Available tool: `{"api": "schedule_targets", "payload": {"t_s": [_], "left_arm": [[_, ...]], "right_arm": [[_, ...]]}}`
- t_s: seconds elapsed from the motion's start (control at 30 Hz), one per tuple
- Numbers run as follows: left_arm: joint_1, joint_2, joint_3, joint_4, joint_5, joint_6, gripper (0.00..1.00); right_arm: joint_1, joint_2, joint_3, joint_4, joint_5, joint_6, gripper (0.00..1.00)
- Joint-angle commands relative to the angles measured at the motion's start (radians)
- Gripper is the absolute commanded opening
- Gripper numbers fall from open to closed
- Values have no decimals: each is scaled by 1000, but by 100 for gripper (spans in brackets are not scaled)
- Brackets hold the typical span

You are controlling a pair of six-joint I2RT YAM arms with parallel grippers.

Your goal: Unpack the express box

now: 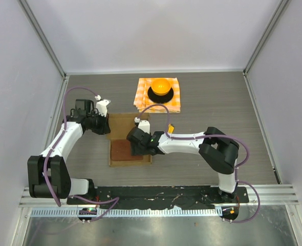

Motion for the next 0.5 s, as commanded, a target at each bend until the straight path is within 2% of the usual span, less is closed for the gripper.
{"api": "schedule_targets", "payload": {"t_s": [0.0, 0.3, 0.47], "left_arm": [[5, -29, 4, 36, 55, -8, 0], [5, -23, 7, 14, 80, 15, 0], [5, -18, 3, 2, 83, 32, 0]], "right_arm": [[4, 22, -16, -57, 18, -3, 58], [4, 36, -28, -22, 25, -28, 59], [4, 33, -94, 27, 47, -26, 63]]}}
